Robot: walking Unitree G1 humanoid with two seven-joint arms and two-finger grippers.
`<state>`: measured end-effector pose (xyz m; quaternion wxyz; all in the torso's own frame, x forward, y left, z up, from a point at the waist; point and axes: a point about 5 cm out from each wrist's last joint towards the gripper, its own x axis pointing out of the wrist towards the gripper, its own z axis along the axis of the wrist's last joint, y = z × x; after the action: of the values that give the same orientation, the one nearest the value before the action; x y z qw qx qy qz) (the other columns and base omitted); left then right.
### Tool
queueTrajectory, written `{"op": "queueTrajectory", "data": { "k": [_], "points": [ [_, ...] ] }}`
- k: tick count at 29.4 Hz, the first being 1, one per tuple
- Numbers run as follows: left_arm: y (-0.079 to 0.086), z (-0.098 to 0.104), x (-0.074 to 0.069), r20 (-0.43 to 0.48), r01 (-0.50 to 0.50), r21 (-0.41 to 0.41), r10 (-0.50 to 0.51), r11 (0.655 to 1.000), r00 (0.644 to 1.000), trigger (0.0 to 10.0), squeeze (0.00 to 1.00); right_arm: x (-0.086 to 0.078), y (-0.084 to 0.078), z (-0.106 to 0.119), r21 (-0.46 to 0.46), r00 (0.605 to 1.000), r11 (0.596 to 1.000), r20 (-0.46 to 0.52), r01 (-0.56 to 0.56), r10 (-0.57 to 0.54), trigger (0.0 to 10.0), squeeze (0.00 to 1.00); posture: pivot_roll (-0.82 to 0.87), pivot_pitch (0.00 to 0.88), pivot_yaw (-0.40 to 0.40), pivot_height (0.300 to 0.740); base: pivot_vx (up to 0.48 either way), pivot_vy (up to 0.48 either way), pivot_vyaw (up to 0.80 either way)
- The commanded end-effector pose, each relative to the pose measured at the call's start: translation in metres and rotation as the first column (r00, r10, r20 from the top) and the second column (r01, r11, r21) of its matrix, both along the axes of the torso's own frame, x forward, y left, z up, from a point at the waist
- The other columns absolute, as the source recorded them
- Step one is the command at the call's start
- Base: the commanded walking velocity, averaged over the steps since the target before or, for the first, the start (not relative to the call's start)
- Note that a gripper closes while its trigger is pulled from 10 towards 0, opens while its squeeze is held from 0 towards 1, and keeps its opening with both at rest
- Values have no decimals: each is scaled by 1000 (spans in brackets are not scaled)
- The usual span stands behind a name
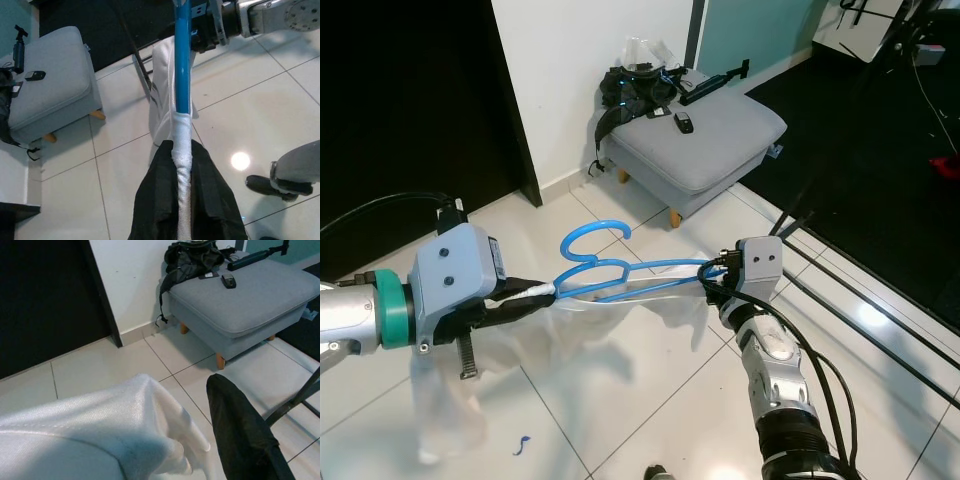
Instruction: Hang hanger
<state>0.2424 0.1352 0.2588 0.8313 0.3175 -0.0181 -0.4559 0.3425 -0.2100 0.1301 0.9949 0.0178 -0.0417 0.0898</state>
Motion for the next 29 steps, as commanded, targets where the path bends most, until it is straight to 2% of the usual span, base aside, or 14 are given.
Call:
{"op": "queueTrajectory", "data": {
  "k": [1, 6, 9, 15, 19, 22, 24, 29],
  "points": [
    [2, -3, 1, 16, -17, 29, 17, 999, 1000, 10000, 0, -3, -2, -4, 22, 1000, 1000, -15, -5, 5, 10000, 0, -31, 122, 95, 740, 0, 0, 0],
    [5, -8, 6, 48, -47, 90, 43, 995, 998, 10000, 0, -5, 3, 2, 22, 998, 998, 3, -65, 65, 10000, 0, -39, 121, 95, 740, 0, 0, 0],
    [9, -15, 7, 76, -55, 173, 42, 983, 996, 10000, 0, -6, 5, 8, 13, 995, 995, 21, -94, 94, 10000, 0, -43, 121, 96, 740, 0, 0, 0],
    [10, -16, 7, 76, -41, 196, 26, 980, 997, 10000, 0, -5, 11, 16, -9, 989, 990, 47, -138, 138, 10000, 0, -44, 121, 95, 740, 0, 0, 0],
    [8, -15, 5, 57, -23, 164, 14, 986, 998, 10000, 0, -4, 11, 17, -23, 988, 989, 45, -144, 145, 10000, 0, -44, 121, 94, 740, 0, 0, 0],
    [5, 0, 7, 35, -35, 1, 35, 999, 999, 10000, 0, -6, 13, 10, -22, 987, 987, 16, -158, 158, 10000, 0, -39, 124, 90, 740, 0, 0, 0],
    [5, 2, 7, 32, -31, -19, 32, 999, 999, 10000, 0, -7, 13, 9, -21, 987, 987, 11, -159, 160, 10000, 0, -38, 125, 90, 740, 0, 0, 0],
    [6, -1, -1, 22, 33, 18, -34, 999, 999, 10000, 0, -7, 14, 9, -18, 987, 987, 7, -160, 160, 10000, 0, -37, 127, 91, 740, 0, 0, 0]
  ]
}}
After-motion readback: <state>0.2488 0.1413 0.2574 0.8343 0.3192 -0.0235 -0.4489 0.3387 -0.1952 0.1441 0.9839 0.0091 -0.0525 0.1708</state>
